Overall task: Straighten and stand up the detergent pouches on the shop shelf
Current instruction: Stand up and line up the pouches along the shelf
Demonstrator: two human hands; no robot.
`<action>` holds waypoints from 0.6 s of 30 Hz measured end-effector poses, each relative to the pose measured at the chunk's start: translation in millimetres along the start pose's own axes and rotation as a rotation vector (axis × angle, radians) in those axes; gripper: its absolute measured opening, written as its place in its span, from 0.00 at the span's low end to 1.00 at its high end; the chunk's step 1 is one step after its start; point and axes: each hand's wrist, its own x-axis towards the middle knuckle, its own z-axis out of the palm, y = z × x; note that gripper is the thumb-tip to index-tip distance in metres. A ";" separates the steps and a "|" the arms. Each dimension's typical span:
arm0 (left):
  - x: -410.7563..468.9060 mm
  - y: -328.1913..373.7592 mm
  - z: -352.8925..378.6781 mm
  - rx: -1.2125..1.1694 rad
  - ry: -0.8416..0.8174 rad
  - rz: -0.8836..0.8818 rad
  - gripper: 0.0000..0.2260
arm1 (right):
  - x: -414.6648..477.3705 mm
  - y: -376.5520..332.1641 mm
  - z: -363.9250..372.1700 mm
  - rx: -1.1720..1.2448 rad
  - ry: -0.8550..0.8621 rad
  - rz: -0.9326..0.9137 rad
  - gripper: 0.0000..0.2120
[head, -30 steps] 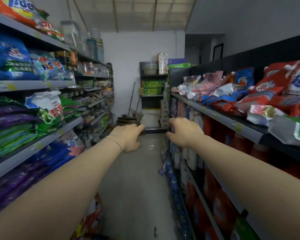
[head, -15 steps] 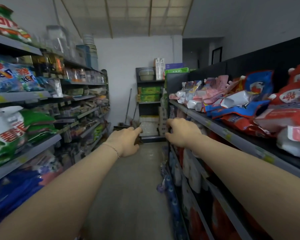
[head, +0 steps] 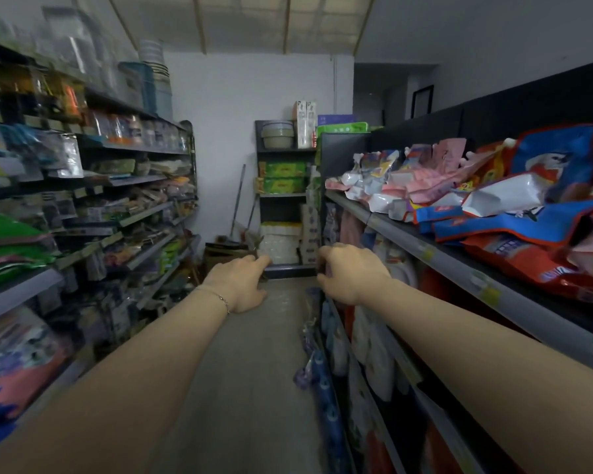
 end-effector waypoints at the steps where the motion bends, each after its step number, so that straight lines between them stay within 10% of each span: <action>1: 14.5 -2.4 5.2 0.001 0.002 0.009 0.25 | 12.7 5.3 5.6 0.000 -0.002 0.002 0.14; 18: 301.6 -135.4 44.4 0.035 0.062 0.032 0.25 | 309.8 62.3 89.5 0.013 0.048 0.045 0.18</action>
